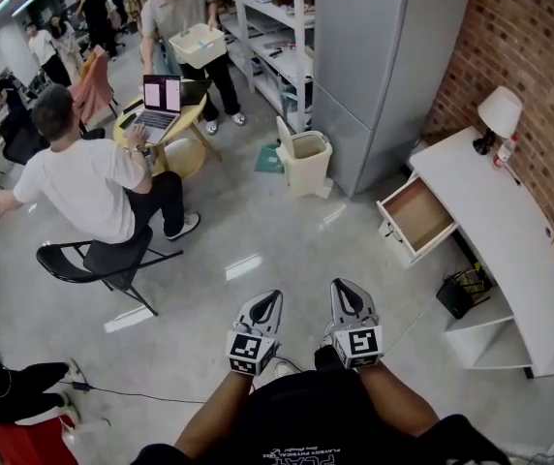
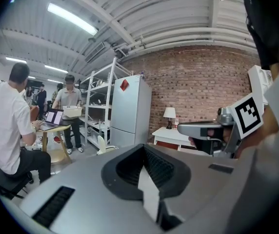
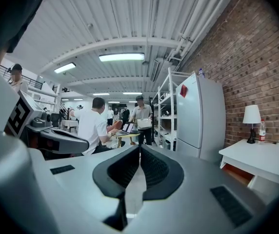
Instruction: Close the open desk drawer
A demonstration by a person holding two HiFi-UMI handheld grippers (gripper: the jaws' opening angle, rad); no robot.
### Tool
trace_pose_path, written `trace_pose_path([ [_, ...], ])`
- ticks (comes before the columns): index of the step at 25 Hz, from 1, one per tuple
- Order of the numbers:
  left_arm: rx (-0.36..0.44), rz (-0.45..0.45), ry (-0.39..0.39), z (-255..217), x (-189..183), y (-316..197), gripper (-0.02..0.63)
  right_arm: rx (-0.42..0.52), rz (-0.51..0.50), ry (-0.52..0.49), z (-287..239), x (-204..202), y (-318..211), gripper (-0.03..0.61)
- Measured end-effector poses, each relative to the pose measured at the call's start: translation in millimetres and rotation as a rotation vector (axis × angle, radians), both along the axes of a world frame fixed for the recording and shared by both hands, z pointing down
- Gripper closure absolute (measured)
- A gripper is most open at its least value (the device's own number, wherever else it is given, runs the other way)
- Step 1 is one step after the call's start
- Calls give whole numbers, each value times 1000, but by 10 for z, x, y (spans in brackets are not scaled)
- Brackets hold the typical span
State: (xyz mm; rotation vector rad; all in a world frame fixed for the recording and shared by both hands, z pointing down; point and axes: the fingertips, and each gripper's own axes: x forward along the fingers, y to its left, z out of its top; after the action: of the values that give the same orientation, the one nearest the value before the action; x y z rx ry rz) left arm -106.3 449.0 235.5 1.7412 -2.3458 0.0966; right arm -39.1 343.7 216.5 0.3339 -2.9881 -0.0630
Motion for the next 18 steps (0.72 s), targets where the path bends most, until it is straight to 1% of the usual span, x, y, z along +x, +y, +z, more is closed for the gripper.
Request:
trace_pose_path([
  [7,-26,-28,-6,50,-236,-430,606,-16,-5,-1,-1,-230,-478,549],
  [12,-44,-97,-49,45,-483,-757,606,-20,-16,22,82,-385,-866,549],
  [15,-42,-115,-62,4,-618,-991,606,-45,-16,35,132,-445,-1080,549],
  [18,-43,-126,-68,-25,-721,-1252,606,-58,-31,28,143,-521,-1295,549],
])
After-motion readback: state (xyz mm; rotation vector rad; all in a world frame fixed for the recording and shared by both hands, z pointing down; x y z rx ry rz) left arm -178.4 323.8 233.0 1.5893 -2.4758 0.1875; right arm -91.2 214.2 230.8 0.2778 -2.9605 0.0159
